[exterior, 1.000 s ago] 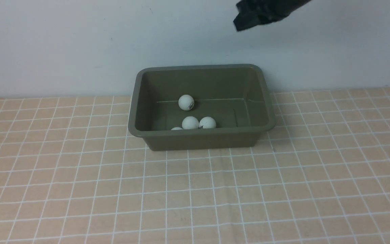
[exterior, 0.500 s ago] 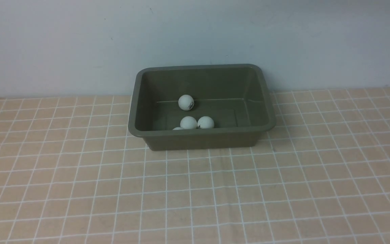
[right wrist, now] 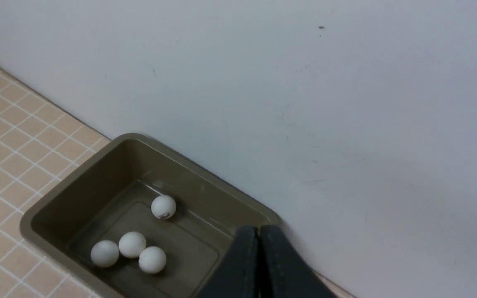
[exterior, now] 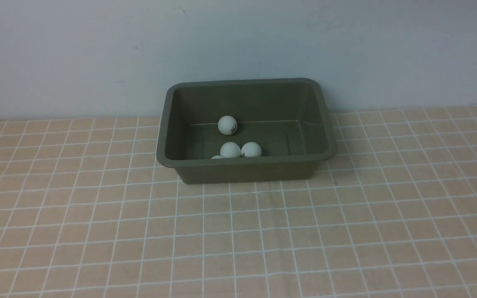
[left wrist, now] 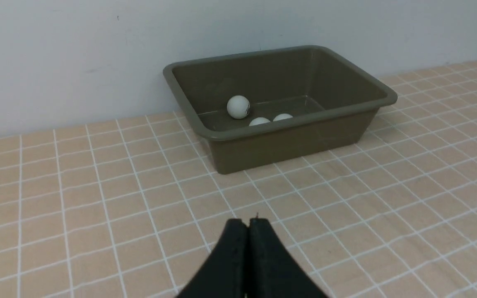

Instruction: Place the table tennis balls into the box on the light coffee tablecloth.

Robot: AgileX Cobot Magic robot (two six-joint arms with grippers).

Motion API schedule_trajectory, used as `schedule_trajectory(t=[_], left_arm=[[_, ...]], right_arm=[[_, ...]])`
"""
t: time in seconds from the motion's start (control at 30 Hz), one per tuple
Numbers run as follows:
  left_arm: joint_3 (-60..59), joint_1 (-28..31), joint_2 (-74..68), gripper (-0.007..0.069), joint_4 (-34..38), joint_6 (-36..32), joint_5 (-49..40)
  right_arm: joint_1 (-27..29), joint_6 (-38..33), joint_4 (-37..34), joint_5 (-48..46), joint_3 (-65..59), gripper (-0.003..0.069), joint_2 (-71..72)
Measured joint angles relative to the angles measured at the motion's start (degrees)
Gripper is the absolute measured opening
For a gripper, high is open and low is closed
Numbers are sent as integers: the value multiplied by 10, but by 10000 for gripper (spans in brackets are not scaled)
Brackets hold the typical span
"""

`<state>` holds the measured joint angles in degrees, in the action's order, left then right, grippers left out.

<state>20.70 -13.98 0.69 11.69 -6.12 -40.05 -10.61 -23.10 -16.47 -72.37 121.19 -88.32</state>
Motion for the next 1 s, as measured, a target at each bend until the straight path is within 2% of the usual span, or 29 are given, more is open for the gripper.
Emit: schedule_trajectory(t=[0.17,0.3,0.33,0.4,0.43,0.5,0.7,1.0], left_arm=[[-1,0,0,-69,0,0,-1],[-1,0,0,-69,0,0,-1],[-1,0,0,-69,0,0,-1],[-1,0,0,-69,0,0,-1],[-1,0,0,-69,0,0,-1],[-1,0,0,-69,0,0,-1],[-1,0,0,-69,0,0,-1],[-1,0,0,-69,0,0,-1]], right_arm=[[0,0,3,81,-152,-16,105],[0,4,-2,204,-353,-16,221],[0,6,-10,239,-420,-16,254],[0,8,-22,276,-475,-16,278],[0,8,-45,310,-549,-16,304],[0,8,-73,339,-613,-16,322],[0,0,-151,361,-736,-16,344],[0,-11,-161,319,-773,-16,345]])
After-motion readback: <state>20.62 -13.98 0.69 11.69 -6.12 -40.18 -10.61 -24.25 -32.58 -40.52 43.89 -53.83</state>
